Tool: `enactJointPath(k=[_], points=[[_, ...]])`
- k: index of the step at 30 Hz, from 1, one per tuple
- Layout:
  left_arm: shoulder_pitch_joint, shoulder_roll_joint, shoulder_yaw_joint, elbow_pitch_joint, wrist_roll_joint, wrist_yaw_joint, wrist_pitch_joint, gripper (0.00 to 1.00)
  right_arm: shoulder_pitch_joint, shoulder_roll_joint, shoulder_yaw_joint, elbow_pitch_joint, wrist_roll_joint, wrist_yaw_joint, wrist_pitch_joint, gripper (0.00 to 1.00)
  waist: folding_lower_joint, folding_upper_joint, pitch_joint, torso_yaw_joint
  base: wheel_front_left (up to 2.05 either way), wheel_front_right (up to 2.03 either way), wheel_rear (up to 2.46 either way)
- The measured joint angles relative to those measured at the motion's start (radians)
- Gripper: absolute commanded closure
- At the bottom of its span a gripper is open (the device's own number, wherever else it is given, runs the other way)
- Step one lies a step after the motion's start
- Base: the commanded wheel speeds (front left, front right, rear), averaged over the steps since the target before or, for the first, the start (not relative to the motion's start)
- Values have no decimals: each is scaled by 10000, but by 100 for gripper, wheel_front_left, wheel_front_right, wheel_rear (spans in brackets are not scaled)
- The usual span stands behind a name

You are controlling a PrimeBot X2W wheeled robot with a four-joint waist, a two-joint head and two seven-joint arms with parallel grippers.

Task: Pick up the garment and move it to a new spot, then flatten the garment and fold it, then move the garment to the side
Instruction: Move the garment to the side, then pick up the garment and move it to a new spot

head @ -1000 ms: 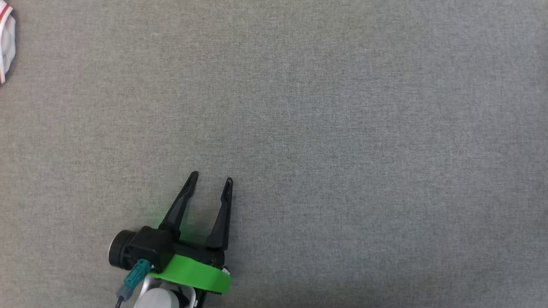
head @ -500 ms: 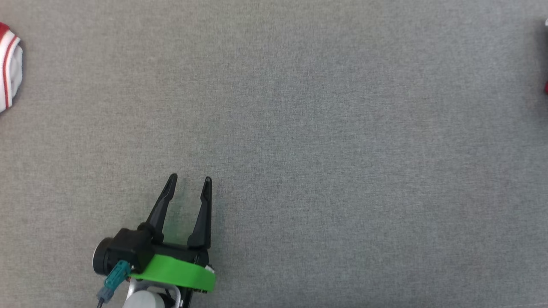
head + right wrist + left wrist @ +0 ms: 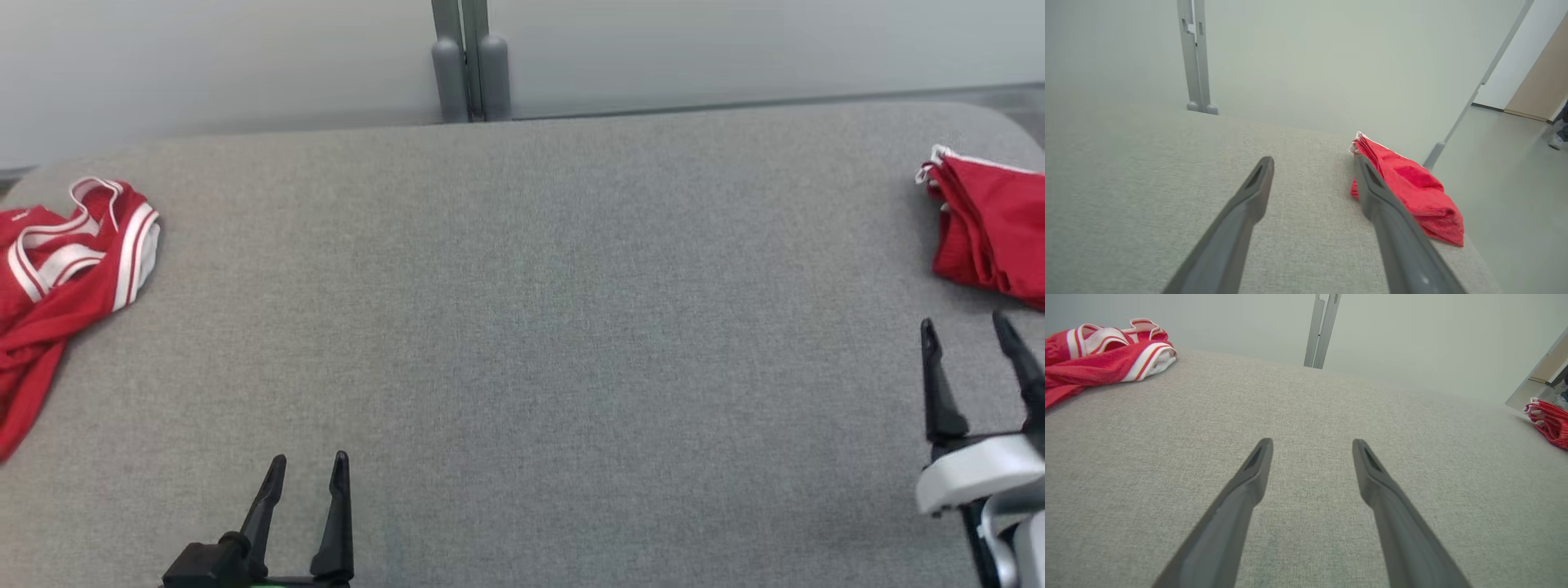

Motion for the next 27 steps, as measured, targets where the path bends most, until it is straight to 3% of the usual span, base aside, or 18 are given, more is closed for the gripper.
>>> enactJointPath(k=[5, 8, 16, 27], points=[[72, 0, 305, -35, 33, 58, 0, 0, 1652, 1430, 236, -836, -347, 0, -4, 0, 0, 0, -832, 63, 0, 0, 0], [118, 0, 454, 4, 29, 71, 0, 0, 2188, 1764, 385, -1022, -487, 0, -2, 0, 0, 0, -1155, 117, 0, 0, 0], [180, 0, 581, 151, 61, 67, 0, 0, 2741, 2150, 322, -1212, -619, 0, -4, 0, 0, 0, -1398, 346, 0, 0, 0], [179, 0, 495, 383, 61, 50, 0, 0, 2717, 2203, 113, -1296, -696, 0, -2, 0, 0, 0, -1357, 257, 0, 0, 0]])
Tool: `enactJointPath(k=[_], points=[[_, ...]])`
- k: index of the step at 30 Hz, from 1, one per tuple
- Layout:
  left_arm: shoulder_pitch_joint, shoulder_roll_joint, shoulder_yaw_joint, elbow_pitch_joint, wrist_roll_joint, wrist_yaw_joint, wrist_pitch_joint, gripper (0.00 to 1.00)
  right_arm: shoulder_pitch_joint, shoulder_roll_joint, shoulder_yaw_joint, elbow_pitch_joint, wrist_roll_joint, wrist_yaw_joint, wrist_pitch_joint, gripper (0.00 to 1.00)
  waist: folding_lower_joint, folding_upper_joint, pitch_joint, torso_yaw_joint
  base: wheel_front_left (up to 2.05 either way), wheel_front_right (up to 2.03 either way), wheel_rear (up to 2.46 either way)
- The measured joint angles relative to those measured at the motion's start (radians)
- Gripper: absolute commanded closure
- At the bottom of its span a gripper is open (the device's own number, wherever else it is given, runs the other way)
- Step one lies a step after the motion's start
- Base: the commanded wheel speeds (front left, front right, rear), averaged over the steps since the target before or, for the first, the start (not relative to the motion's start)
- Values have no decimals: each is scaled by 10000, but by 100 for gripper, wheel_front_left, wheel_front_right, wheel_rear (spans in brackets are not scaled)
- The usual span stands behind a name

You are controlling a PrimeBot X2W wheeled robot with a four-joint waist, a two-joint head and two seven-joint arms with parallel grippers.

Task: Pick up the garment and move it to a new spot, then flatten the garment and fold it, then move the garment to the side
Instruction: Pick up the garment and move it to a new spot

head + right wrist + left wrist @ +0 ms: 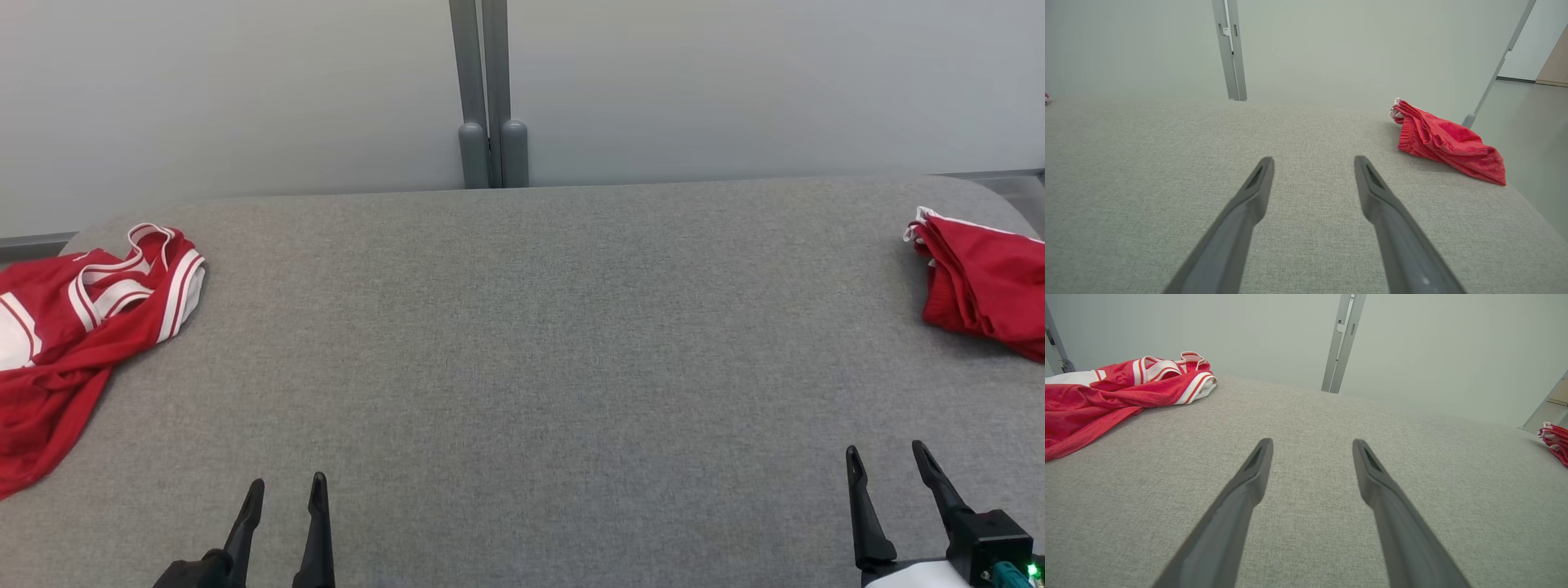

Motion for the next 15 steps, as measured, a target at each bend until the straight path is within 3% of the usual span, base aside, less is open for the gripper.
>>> enactJointPath(k=[8, 15], points=[[-28, -2, -153, 128, 0, -8, 0, 0, -2, 8, -17, -90, -10, 0, -2, 0, 0, 0, -8, 110, 0, 0, 0], [-202, -4, -364, 176, 176, -35, 0, 0, 45, 6, 73, -130, 111, 0, -2, 0, 0, 0, 20, 884, 0, 0, 0]])
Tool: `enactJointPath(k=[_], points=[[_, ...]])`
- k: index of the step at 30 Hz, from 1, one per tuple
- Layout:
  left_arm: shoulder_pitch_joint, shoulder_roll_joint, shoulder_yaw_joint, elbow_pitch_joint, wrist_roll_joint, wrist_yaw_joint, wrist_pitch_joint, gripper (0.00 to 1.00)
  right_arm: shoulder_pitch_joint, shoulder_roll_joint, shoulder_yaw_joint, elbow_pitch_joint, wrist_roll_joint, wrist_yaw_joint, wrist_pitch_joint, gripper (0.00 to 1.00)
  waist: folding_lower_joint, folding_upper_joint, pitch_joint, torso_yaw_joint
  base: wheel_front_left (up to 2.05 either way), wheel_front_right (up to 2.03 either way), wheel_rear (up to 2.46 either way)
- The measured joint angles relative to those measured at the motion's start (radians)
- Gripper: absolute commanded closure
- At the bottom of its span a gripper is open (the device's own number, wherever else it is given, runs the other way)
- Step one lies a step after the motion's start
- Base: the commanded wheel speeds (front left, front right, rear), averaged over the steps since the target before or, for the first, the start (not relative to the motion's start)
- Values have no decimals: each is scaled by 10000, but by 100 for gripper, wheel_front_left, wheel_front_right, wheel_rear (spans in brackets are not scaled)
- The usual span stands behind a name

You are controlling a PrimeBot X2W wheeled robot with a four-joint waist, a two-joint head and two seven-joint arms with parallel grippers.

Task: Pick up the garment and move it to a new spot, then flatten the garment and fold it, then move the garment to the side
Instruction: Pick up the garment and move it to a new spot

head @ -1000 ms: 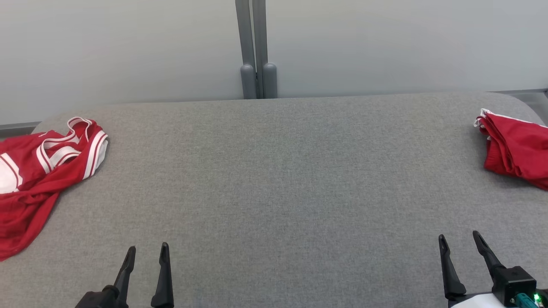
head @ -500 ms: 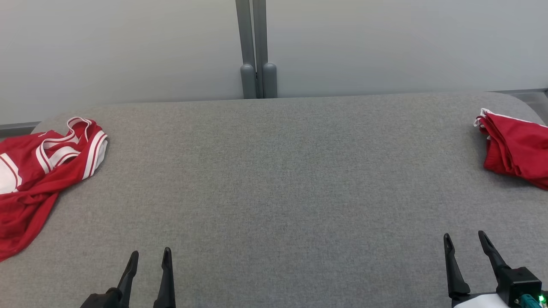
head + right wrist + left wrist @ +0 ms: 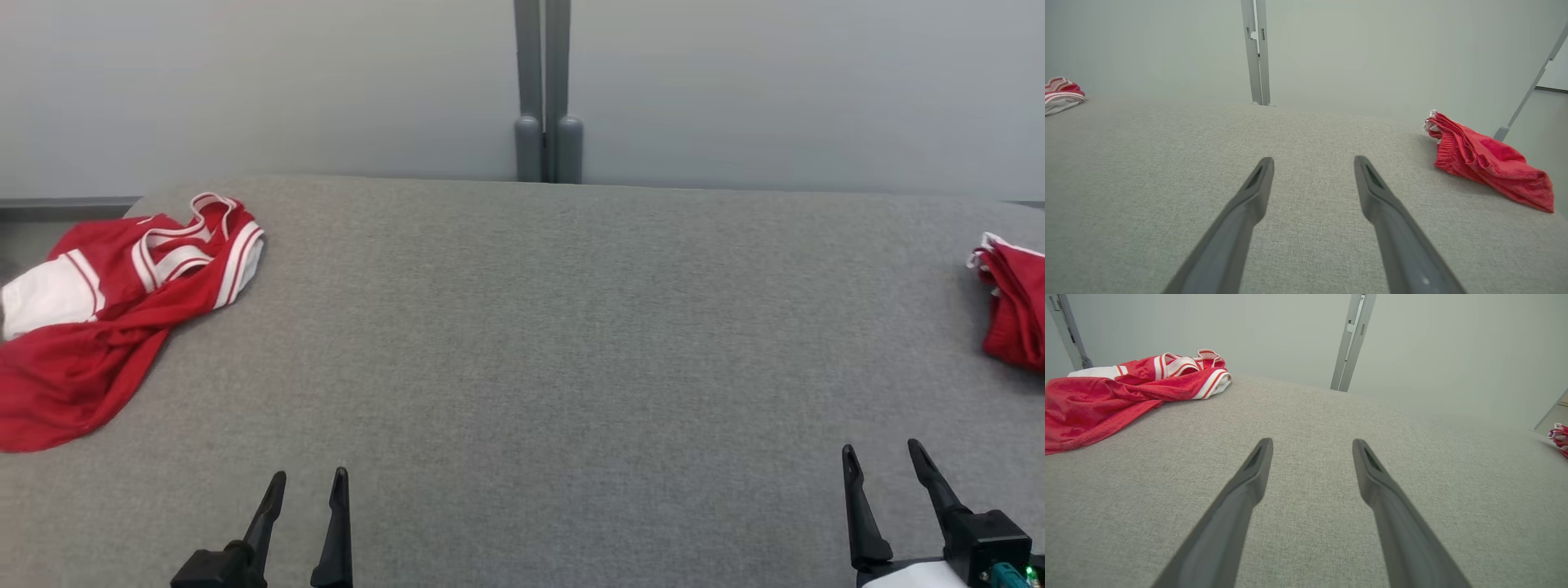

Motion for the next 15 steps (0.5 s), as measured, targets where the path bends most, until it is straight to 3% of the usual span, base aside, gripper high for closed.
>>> enactJointPath(k=[15], points=[[643, 12, 918, -276, 73, -6, 0, 0, -599, 21, 1110, 297, 215, 0, 0, 0, 0, 0, -84, 3185, 0, 0, 0]])
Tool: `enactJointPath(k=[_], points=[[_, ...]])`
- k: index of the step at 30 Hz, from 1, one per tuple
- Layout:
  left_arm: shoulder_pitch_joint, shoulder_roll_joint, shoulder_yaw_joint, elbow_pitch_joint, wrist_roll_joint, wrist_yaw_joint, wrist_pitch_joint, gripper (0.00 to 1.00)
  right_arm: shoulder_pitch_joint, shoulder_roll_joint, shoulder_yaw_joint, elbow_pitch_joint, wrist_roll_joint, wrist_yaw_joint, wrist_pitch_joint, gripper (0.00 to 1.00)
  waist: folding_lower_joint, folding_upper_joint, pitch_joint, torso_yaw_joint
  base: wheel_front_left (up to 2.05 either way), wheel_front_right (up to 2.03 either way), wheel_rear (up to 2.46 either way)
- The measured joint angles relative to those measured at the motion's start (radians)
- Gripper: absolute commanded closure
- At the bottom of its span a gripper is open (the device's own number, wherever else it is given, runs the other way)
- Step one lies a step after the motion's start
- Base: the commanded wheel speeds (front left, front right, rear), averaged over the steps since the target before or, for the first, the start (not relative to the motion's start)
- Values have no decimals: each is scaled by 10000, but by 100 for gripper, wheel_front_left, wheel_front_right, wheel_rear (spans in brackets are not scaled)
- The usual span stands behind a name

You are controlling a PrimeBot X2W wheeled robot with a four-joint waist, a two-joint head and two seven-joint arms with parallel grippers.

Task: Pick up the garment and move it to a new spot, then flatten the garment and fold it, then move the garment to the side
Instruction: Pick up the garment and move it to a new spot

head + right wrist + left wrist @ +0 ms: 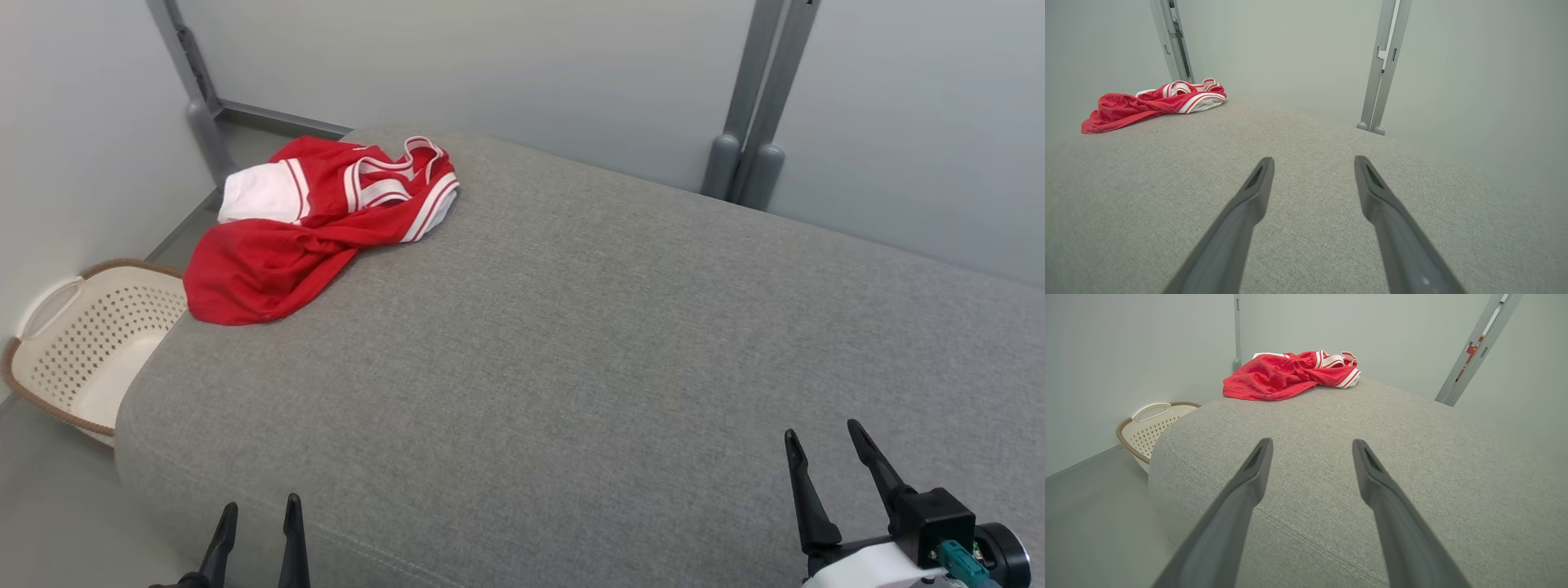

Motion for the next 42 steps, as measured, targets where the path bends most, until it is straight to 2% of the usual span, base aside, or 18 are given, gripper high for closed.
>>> enactJointPath(k=[3, 8, 12, 14, 16, 19, 22, 24, 29, 33, 37, 38, 39, 40, 42], points=[[-18, -2, -71, -12, -125, -8, 0, 0, 198, -4, -77, 27, 4, 0, 0, 0, 0, 0, -7, 306, 0, 0, 0], [-887, 17, -600, 270, -648, -8, 0, 0, 257, -29, -161, -88, -213, 0, 2, 0, 0, 0, 188, 322, 0, 0, 0], [-2947, 510, -1333, 1419, -1369, -10, 52, 0, -445, -694, -188, -314, -397, 0, 0, 0, 0, 0, 643, 306, 0, 0, 0], [-4212, 654, -1446, 2102, -2015, -10, 487, 0, -857, -1035, -207, -500, -422, 0, 0, 0, 0, 0, 959, 300, 0, 0, 0], [-5592, 1030, -1797, 2754, -2286, -12, 815, 0, -1246, -1442, -297, -635, -456, 0, 0, 0, 0, 0, 1387, 292, 0, 0, 0], [-7315, 1346, -1975, 3827, -2807, -12, 1421, 0, -1686, -1904, -481, -821, -454, 0, 0, 0, 0, 0, 2114, 282, 0, 0, 0], [-8720, 1592, -1743, 5191, -3175, -27, 1896, 0, -1996, -2163, -569, -947, -441, 0, 0, 0, 1, 0, 2976, 253, 0, 0, 0], [-9390, 1705, -1515, 6071, -3450, -17, 2209, 0, -2100, -2201, -583, -1045, -410, 0, 0, 0, 1, 0, 3555, 175, 0, 0, 0], [-10771, 2243, -1066, 8029, -3630, 339, 2259, 0, -2153, -2274, -734, -1310, -343, 0, 0, 0, 2, 0, 5062, -300, 0, 0, 0], [-11243, 2495, -863, 9277, -3758, 571, 2293, 0, -2086, -2268, -876, -1647, -274, 0, -36, 0, 3, 0, 5953, -790, 0, 0, 0], [-11528, 2949, -936, 10009, -3699, 468, 2309, 0, -2083, -2234, -878, -1862, -253, 2, -111, 0, 2, -1, 6424, -1352, 0, 0, 0], [-11579, 2964, -957, 10053, -3712, 341, 2192, 4, -2084, -2197, -876, -1885, -234, 2, -119, 0, 3, -1, 6501, -1502, 0, 0, 0], [-11661, 2940, -1051, 10006, -3716, 203, 2044, 16, -2083, -2155, -886, -1891, -205, 2, -121, 0, 2, 0, 6557, -1647, 0, 0, 0], [-11764, 2849, -1085, 9908, -3799, 100, 1981, 34, -2078, -2121, -907, -1879, -196, 4, -123, 0, 1, 0, 6593, -1769, 0, 0, 0], [-11847, 2638, -1350, 9747, -3860, 38, 1929, 52, -2051, -2063, -917, -1827, -178, 2, -132, 0, 2, 0, 6600, -1921, 0, 0, 0]])
